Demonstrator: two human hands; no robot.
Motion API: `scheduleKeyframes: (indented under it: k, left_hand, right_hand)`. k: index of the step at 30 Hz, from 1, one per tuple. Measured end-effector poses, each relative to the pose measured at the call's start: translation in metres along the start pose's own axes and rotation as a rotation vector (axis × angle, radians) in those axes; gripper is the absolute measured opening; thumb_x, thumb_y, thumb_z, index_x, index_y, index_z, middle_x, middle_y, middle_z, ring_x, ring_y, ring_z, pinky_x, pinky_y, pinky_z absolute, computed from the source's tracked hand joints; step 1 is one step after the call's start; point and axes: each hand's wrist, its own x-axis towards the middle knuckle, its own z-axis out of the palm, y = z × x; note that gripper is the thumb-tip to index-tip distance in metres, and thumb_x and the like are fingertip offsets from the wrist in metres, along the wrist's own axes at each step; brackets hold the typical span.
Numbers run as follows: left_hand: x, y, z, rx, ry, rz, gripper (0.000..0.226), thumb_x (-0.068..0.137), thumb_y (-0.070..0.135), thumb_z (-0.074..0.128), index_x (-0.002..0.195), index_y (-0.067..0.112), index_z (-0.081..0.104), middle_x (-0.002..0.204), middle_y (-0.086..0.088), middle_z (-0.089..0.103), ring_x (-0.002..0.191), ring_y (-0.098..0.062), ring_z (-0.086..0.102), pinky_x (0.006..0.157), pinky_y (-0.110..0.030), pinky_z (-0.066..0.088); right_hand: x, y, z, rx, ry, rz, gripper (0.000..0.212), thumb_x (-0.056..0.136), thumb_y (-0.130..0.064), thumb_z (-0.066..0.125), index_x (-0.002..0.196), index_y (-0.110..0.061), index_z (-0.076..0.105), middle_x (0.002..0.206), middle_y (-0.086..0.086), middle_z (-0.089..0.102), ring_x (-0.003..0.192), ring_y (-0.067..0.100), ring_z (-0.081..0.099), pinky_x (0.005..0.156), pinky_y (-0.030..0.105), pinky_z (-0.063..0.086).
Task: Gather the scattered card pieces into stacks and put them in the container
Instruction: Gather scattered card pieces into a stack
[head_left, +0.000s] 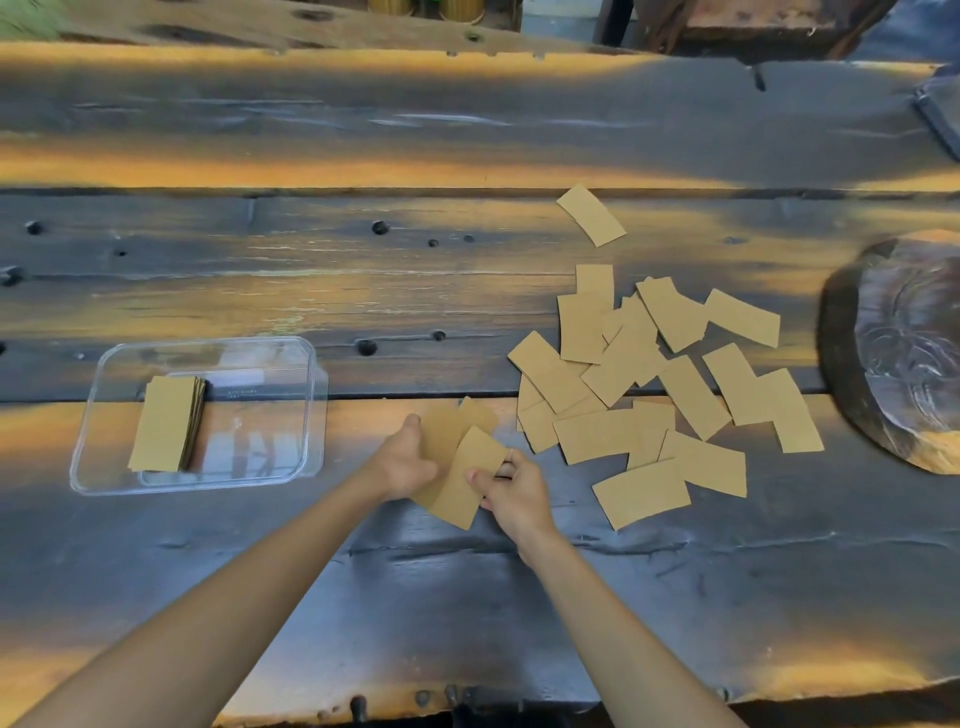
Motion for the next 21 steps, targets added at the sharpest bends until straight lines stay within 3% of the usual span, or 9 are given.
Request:
scheduleKeyframes:
  k: [2, 5, 9, 12, 13, 15, 17, 19, 21]
  left_hand:
    - [-0.003, -0.007, 0.003, -0.131, 0.006, -0.017, 0.05, 0.082, 0.01, 0.07, 0.119, 0.011, 0.035, 0.106, -0.01, 0.057, 0.097, -0.023, 0.059, 0.081, -0.04, 0.054]
    - [-0.007, -0.012, 0.005, -0.314, 0.0, 0.006, 0.056, 0.08, 0.007, 0.077, 0.123, 0.016, 0.041, 0.109, -0.003, 0.061, 0.098, -0.014, 0.06, 0.076, -0.029, 0.053]
    - [-0.019, -0.011, 0.002, -0.341, 0.064, 0.006, 0.022, 0.09, 0.011, 0.065, 0.111, 0.015, 0.06, 0.102, -0.004, 0.067, 0.092, -0.017, 0.062, 0.077, -0.027, 0.05]
    - [-0.025, -0.011, -0.002, -0.461, 0.103, -0.057, 0.025, 0.093, 0.006, 0.049, 0.117, 0.011, 0.053, 0.097, -0.01, 0.063, 0.084, -0.021, 0.062, 0.078, -0.036, 0.052]
    - [-0.028, -0.01, -0.003, -0.54, 0.084, -0.07, 0.029, 0.094, 0.005, 0.044, 0.122, 0.011, 0.048, 0.103, -0.012, 0.065, 0.083, -0.023, 0.065, 0.078, -0.039, 0.054]
    - [-0.032, -0.006, -0.003, -0.602, 0.059, -0.054, 0.03, 0.098, 0.008, 0.041, 0.128, 0.014, 0.041, 0.113, -0.013, 0.069, 0.082, -0.026, 0.07, 0.075, -0.039, 0.056]
    - [-0.037, -0.003, -0.004, -0.557, 0.03, -0.015, 0.029, 0.103, 0.022, 0.043, 0.132, 0.019, 0.038, 0.113, -0.017, 0.07, 0.078, -0.026, 0.071, 0.067, -0.036, 0.058]
    - [-0.045, 0.002, -0.004, -0.501, -0.012, 0.005, 0.037, 0.101, 0.045, 0.043, 0.131, 0.024, 0.041, 0.111, -0.018, 0.068, 0.077, -0.024, 0.069, 0.065, -0.036, 0.06]
    - [-0.053, 0.006, -0.006, -0.486, -0.129, 0.0, 0.045, 0.094, 0.059, 0.044, 0.122, 0.024, 0.047, 0.105, -0.015, 0.067, 0.083, -0.021, 0.07, 0.068, -0.037, 0.061]
  right_hand:
    - [-0.001, 0.003, 0.002, -0.004, -0.001, -0.031, 0.021, 0.083, -0.018, 0.077, 0.097, -0.019, 0.061, 0.095, 0.0, 0.075, 0.092, 0.02, 0.073, 0.086, 0.048, 0.06]
    - [-0.004, 0.008, 0.001, -0.035, -0.025, -0.091, 0.019, 0.09, -0.02, 0.07, 0.103, -0.029, 0.059, 0.092, -0.003, 0.071, 0.093, 0.019, 0.07, 0.085, 0.038, 0.059]
    - [-0.012, 0.005, -0.015, -0.079, -0.107, -0.183, 0.048, 0.104, -0.017, 0.048, 0.133, -0.055, 0.046, 0.1, 0.011, 0.062, 0.095, 0.019, 0.061, 0.083, 0.025, 0.05]
    - [-0.02, -0.009, -0.032, -0.133, -0.215, -0.305, 0.064, 0.105, -0.006, 0.037, 0.15, -0.052, 0.03, 0.125, -0.01, 0.059, 0.12, 0.009, 0.052, 0.095, 0.015, 0.043]
    - [-0.02, -0.012, -0.037, -0.205, -0.242, -0.356, 0.066, 0.105, -0.005, 0.037, 0.152, -0.049, 0.026, 0.126, -0.012, 0.059, 0.112, 0.01, 0.056, 0.094, 0.016, 0.044]
    - [-0.017, -0.015, -0.043, -0.411, -0.234, -0.49, 0.071, 0.102, -0.007, 0.046, 0.152, -0.053, 0.023, 0.095, -0.012, 0.063, 0.085, 0.014, 0.06, 0.078, 0.017, 0.046]
    - [-0.011, -0.017, -0.048, -0.59, -0.234, -0.591, 0.067, 0.099, -0.015, 0.058, 0.149, -0.051, 0.032, 0.1, -0.011, 0.069, 0.088, 0.009, 0.065, 0.085, 0.026, 0.051]
    - [-0.005, -0.021, -0.055, -0.716, -0.241, -0.679, 0.044, 0.097, -0.019, 0.064, 0.134, -0.039, 0.054, 0.104, -0.015, 0.072, 0.097, 0.006, 0.068, 0.091, 0.037, 0.055]
    - [-0.001, -0.027, -0.061, -0.791, -0.284, -0.836, 0.023, 0.095, -0.017, 0.067, 0.115, -0.027, 0.069, 0.098, -0.017, 0.068, 0.094, 0.009, 0.066, 0.086, 0.039, 0.055]
